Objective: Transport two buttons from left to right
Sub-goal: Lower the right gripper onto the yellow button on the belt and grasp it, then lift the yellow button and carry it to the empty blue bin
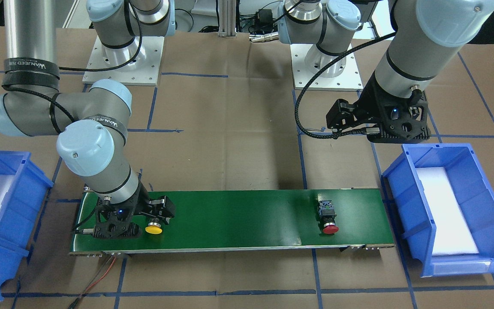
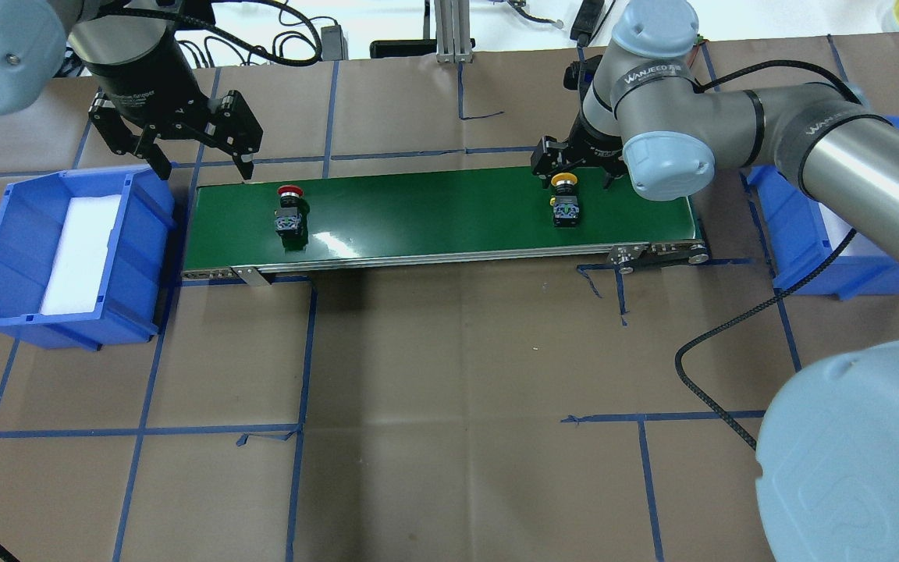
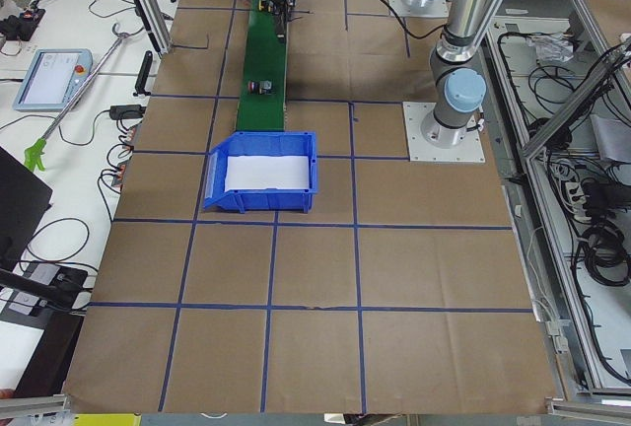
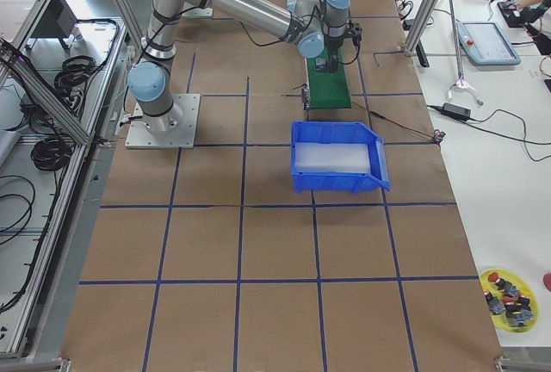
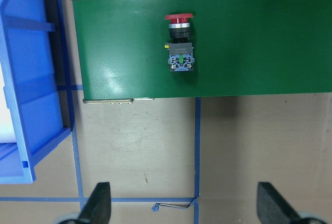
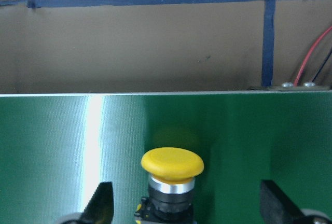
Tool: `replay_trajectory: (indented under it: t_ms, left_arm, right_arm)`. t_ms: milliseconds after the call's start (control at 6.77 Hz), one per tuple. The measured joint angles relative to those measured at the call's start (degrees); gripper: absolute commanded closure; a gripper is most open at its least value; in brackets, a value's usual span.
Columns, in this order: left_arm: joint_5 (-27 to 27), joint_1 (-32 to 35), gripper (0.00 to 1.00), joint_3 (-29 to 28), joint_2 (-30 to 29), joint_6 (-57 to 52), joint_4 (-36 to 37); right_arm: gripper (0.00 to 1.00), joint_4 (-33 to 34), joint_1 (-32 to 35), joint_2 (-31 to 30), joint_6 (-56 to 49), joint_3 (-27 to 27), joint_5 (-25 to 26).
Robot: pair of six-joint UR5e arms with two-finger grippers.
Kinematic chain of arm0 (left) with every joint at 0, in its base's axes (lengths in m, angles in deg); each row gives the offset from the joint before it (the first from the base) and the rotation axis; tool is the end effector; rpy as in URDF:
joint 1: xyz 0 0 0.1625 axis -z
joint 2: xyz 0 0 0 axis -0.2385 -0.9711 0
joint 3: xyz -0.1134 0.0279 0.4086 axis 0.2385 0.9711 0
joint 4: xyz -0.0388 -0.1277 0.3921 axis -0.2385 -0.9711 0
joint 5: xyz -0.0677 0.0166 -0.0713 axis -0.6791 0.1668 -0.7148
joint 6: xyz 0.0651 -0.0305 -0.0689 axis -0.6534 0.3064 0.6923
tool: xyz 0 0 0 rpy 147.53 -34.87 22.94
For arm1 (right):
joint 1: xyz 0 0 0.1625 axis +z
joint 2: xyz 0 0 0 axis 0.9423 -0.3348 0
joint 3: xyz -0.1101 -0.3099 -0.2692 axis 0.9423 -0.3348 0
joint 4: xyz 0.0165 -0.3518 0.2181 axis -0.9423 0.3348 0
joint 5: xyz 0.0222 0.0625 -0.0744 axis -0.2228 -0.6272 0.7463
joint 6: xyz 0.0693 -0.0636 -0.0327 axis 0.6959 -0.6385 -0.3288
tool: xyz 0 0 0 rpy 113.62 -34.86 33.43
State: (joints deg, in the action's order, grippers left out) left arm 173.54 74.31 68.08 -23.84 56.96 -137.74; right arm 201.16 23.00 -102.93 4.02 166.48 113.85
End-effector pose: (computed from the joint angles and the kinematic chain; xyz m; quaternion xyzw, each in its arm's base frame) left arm -0.1123 -0.5469 0.4713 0.0130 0.9992 0.0358 0.0130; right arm 0.1813 -0.6288 0.2602 -0.0023 0.9974 -0.0481 0.0531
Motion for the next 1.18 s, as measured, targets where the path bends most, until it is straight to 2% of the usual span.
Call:
replay_trajectory:
  t_ms: [148,295,443,591,1034,1182]
  left_arm:
    - [-0.2,0.1,0.0,0.1,0.1,0.0,0.3]
    - [-0.3,0.1,0.0,0.2,0.2,-0.1,0.4]
    - [-0.3,0.2,0.0,0.4,0.4,-0.2,0.4]
    - [-0.4,0.2,0.0,0.4,0.4,-0.2,0.5]
    - [-0.5,0.2,0.0,0.3,0.4,-0.2,0.5]
    - [-0.4,0.2,0.0,0.3,0.4,-0.2,0.5]
  right_arm:
    - [0.29,-0.7,0.0,0.2,0.4,0.2,0.1]
    - [0.69,-2.3,0.1,0.4,0.9,0.3,0.4]
    - [0.92,-3.8,0.1,0.5,1.0,0.3,1.2]
    - [0.95,-4.4,0.1,0.7,0.9,0.1,2.0]
    - [0.95,-5.7,-0.5,-0.4,-1.0,-3.1,5.0]
    - [0.95,-9.1,-2.1,-2.3,-2.9,-5.3,6.9]
